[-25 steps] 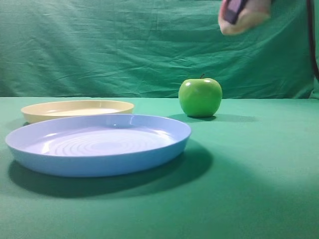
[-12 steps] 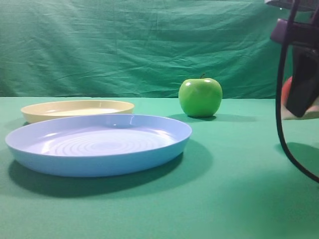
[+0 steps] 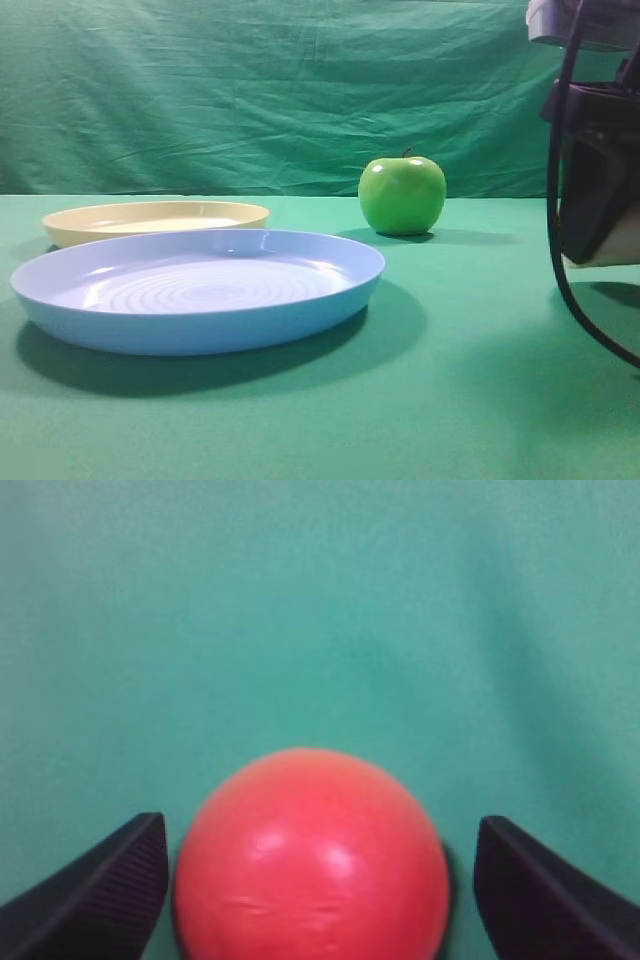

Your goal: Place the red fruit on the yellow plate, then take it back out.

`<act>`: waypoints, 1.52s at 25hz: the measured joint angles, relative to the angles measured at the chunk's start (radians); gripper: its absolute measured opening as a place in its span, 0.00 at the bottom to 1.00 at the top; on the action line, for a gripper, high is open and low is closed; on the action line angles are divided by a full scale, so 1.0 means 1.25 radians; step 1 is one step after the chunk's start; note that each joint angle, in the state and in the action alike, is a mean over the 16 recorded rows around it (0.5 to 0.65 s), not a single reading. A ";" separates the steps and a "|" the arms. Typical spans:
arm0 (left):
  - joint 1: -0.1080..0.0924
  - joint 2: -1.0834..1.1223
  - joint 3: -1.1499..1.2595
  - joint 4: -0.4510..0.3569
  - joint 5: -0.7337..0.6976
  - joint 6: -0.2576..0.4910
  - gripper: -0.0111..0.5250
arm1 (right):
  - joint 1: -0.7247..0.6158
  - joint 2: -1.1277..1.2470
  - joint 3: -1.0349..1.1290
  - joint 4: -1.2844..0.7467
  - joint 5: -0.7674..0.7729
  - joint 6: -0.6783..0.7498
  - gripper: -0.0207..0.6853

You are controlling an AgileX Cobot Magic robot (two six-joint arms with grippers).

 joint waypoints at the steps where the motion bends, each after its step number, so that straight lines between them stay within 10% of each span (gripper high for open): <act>1: 0.000 0.000 0.000 0.000 0.000 0.000 0.02 | -0.005 -0.010 -0.011 -0.002 0.015 0.002 0.79; 20: 0.000 0.000 0.000 0.000 0.000 0.000 0.02 | -0.047 -0.364 -0.173 -0.012 0.324 0.028 0.08; 38: 0.000 0.000 0.000 0.000 0.000 0.000 0.02 | -0.047 -0.801 -0.086 -0.020 0.341 0.072 0.03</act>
